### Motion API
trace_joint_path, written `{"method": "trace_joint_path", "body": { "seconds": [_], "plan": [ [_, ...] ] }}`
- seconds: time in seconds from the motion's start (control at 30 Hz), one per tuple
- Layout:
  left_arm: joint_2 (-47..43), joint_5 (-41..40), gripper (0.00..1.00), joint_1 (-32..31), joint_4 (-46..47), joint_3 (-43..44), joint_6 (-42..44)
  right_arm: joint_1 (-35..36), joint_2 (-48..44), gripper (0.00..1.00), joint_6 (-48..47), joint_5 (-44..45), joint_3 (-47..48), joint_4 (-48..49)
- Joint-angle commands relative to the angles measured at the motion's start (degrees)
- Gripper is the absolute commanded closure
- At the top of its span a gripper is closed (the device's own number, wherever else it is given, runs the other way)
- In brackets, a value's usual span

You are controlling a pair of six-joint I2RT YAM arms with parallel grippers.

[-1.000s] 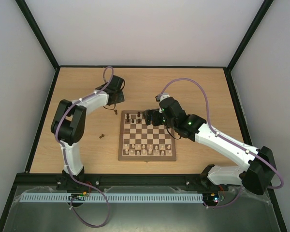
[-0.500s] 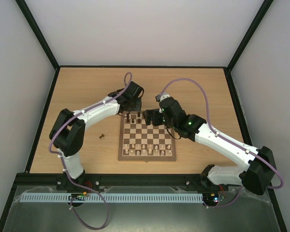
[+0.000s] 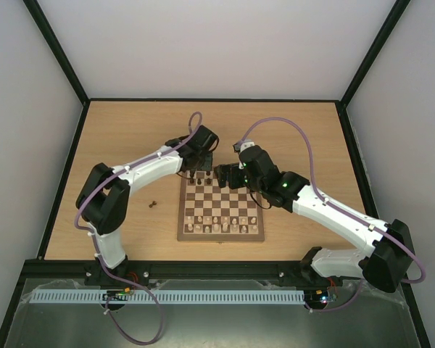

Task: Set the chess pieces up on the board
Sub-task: Place the chess piece on the chessboard.

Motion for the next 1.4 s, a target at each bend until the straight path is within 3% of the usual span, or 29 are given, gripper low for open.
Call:
{"method": "trace_joint_path", "body": {
  "seconds": [0.0,1.37],
  "plan": [
    [0.9,-0.9,0.96,-0.9,-1.7,0.7,0.4,0.3,-1.0,0.01,-0.4,-0.1,-0.5,0.5],
    [3.5,-1.3,0.91,-1.7,3.8,-4.6,-1.4,0.3,-0.3,0.01,-0.4,-0.5,-0.5,0.6]
  ]
}}
